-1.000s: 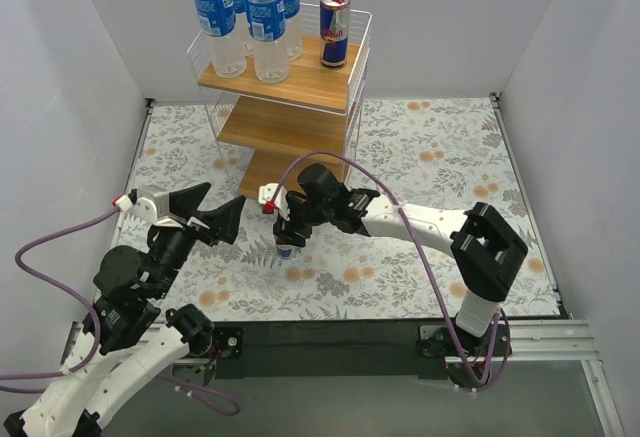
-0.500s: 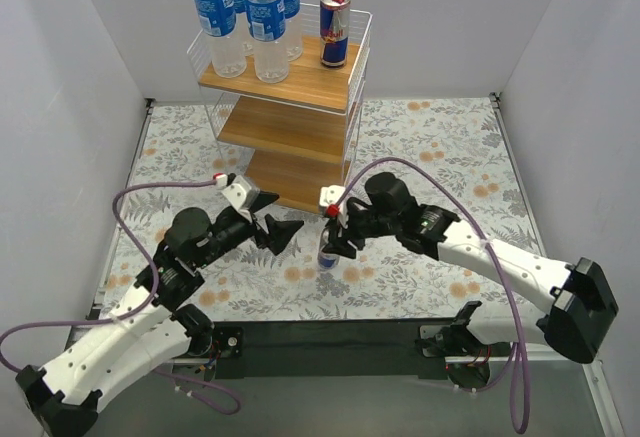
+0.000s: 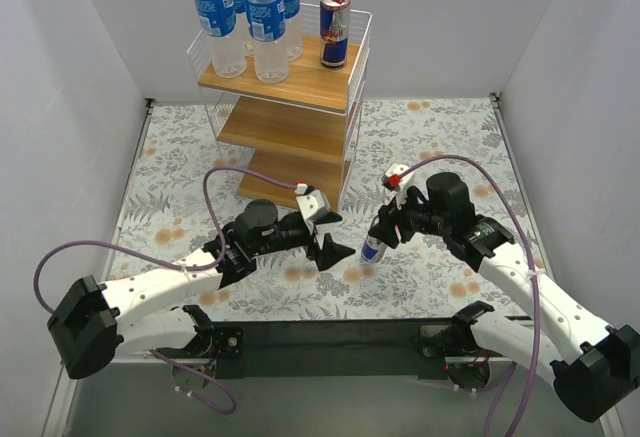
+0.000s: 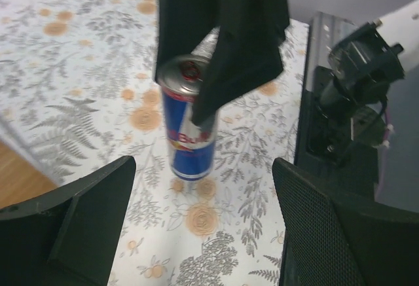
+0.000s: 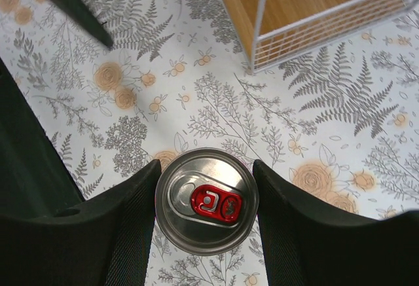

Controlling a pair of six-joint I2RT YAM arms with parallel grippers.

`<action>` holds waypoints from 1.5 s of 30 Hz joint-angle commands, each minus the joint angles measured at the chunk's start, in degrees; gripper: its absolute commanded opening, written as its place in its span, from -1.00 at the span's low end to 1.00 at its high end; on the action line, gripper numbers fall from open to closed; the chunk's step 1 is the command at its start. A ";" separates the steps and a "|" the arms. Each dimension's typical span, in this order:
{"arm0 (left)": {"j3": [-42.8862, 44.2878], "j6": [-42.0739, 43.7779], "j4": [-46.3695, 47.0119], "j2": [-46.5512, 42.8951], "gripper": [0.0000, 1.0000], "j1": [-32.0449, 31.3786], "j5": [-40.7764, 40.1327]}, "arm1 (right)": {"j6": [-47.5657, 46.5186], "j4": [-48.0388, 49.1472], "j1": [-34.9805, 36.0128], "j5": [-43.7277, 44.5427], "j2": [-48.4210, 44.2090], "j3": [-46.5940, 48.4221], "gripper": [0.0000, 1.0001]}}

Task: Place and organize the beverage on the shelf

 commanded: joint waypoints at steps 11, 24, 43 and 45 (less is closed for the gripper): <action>5.62 7.03 15.39 17.97 0.69 -7.28 -7.88 | 13.26 2.55 -5.98 -2.93 -1.71 4.25 -0.97; 11.95 8.63 13.55 27.02 0.70 -7.81 -7.54 | 17.31 4.48 -6.43 -4.61 -1.44 6.72 -0.97; 13.90 9.15 8.09 26.95 -1.00 -7.90 -12.38 | 17.66 4.75 -6.69 -3.29 -2.41 5.84 -0.39; 12.66 8.11 8.36 25.02 -1.00 -7.99 -12.55 | 17.14 4.66 -6.86 -3.11 -2.85 5.93 -0.04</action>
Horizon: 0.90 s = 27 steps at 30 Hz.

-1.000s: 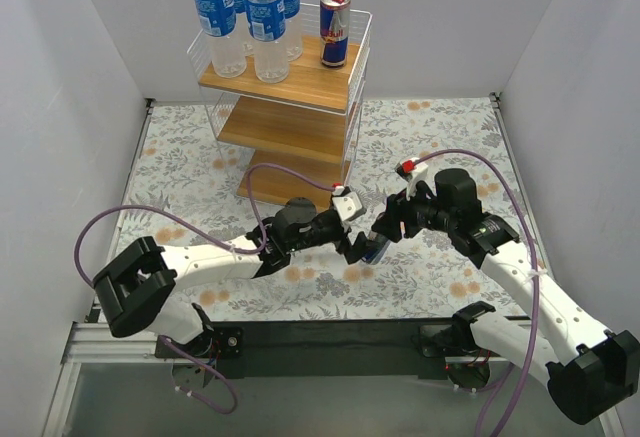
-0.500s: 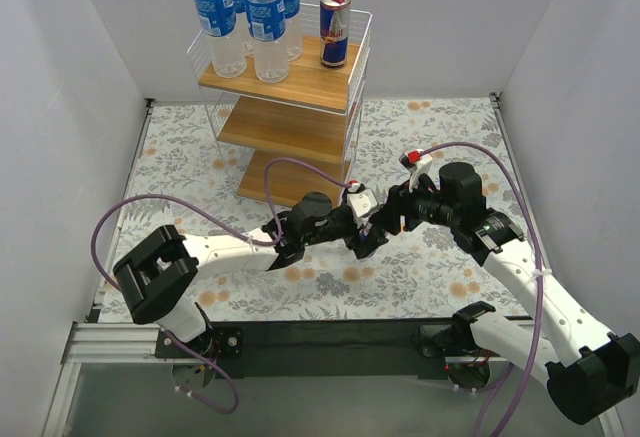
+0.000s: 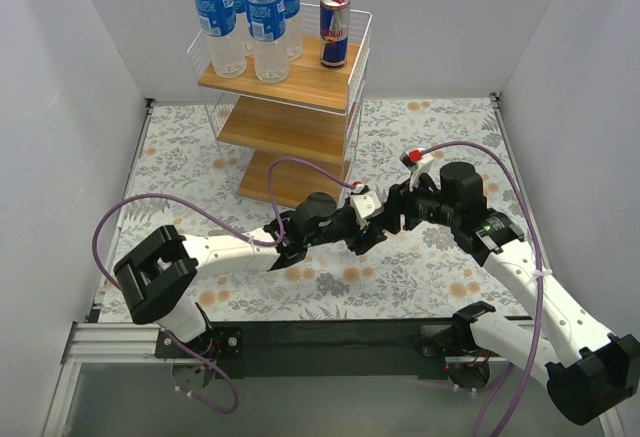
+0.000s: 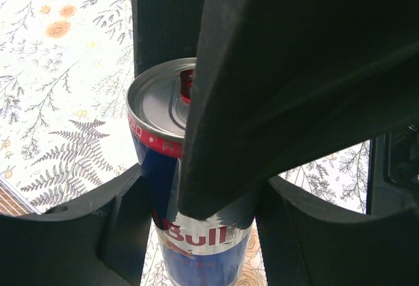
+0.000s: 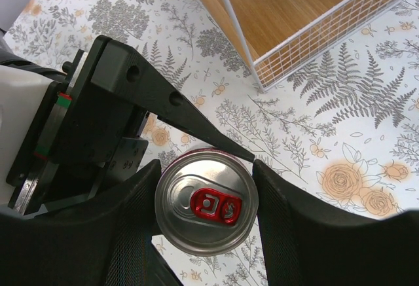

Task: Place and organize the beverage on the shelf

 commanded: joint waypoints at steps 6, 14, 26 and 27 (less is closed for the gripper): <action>-6.58 -2.14 -0.93 -11.32 -1.00 0.23 -4.60 | -2.07 4.22 -1.40 -1.47 -3.36 3.11 0.53; -10.89 -3.36 -3.83 -21.78 -1.00 0.23 -6.18 | -5.49 3.87 -6.41 -6.92 -4.76 2.85 0.75; -1.52 1.02 -15.60 -38.23 -1.00 0.93 -16.55 | -8.84 3.52 -15.91 -2.89 -8.10 -3.74 0.94; -0.01 1.37 -16.74 -38.06 -1.00 1.11 -16.99 | -8.75 3.52 -16.26 -2.45 -7.93 -4.00 0.94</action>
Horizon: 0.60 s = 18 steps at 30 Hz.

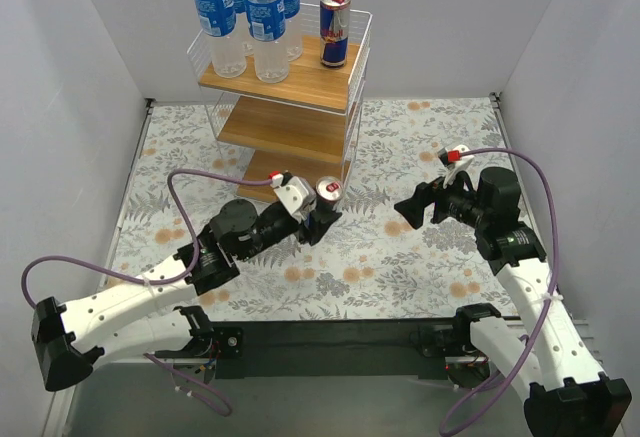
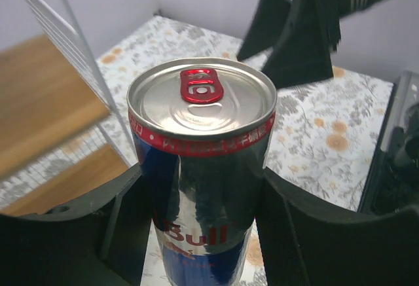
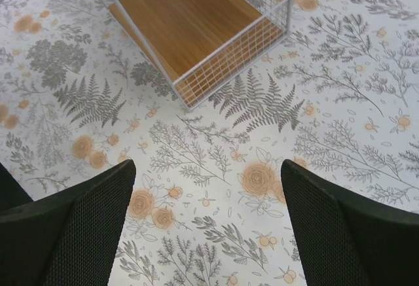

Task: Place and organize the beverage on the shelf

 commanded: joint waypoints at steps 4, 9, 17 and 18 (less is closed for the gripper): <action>16.05 2.01 -1.89 0.83 -1.00 2.82 -6.76 | -0.77 1.49 -2.67 2.45 -0.01 -2.33 0.95; 28.87 2.18 -3.39 5.14 -1.00 5.20 -8.25 | -1.30 1.31 -3.64 2.28 0.86 -2.33 0.95; 45.33 1.22 -6.82 14.90 -1.00 7.92 -8.61 | -1.47 1.40 -4.78 2.01 1.21 -2.51 0.95; 46.47 1.04 -6.65 16.47 -1.00 8.27 -8.60 | -1.39 1.31 -4.87 1.93 0.87 -2.68 0.95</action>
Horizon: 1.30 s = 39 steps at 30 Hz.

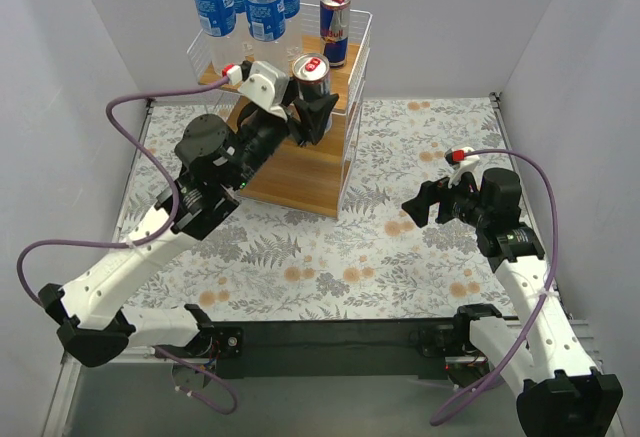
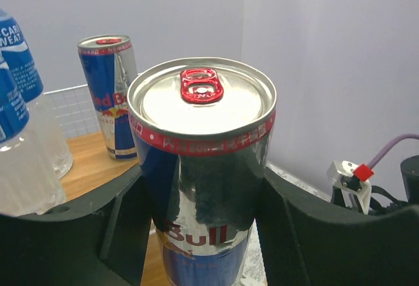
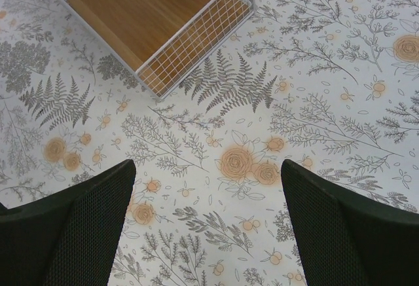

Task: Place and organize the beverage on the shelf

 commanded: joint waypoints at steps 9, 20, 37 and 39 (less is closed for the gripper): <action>16.28 -1.79 1.36 12.00 -1.00 7.06 0.23 | -0.82 1.73 -0.83 -0.30 -1.65 -0.81 0.95; 22.36 -4.77 -0.58 19.13 -1.00 10.58 1.02 | -0.73 1.55 -1.44 -0.48 -2.97 -1.68 0.94; 23.32 -6.62 -2.78 20.63 0.29 11.63 1.46 | -0.03 1.64 -1.80 -1.09 -2.10 -2.04 0.94; 23.59 -6.27 -2.77 20.63 0.34 11.63 1.72 | -0.03 1.72 -1.80 -1.09 -2.18 -2.04 0.94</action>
